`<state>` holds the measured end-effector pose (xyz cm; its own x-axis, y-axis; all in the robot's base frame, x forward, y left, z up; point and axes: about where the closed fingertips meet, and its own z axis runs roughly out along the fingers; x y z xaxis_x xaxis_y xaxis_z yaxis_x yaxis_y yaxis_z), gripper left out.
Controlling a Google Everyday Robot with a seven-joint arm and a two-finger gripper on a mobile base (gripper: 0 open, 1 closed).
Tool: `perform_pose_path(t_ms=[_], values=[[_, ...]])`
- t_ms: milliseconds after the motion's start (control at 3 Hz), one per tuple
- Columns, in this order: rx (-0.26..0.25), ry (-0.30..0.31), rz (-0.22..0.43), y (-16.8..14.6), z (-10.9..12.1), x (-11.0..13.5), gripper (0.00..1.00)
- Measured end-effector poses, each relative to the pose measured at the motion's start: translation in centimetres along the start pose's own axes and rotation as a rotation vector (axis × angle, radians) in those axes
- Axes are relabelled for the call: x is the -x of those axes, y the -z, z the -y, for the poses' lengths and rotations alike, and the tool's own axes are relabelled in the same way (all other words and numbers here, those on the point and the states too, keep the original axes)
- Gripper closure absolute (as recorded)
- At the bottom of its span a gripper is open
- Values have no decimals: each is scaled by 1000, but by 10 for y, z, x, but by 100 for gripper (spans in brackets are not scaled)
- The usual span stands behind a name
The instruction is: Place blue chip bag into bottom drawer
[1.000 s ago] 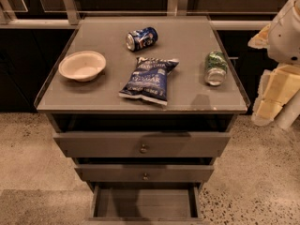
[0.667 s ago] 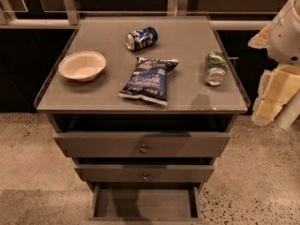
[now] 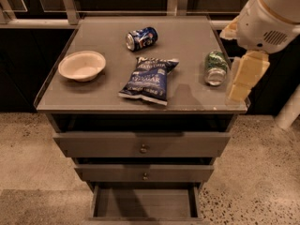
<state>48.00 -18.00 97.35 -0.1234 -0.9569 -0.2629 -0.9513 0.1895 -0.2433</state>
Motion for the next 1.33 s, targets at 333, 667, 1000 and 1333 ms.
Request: perform_pose_path(t_ms=[333, 667, 1000, 1333], values=[[39, 43, 95, -31, 24, 34, 0], [93, 57, 164, -67, 39, 56, 0], [154, 49, 223, -100, 47, 68, 0], [212, 48, 278, -127, 49, 86, 0]])
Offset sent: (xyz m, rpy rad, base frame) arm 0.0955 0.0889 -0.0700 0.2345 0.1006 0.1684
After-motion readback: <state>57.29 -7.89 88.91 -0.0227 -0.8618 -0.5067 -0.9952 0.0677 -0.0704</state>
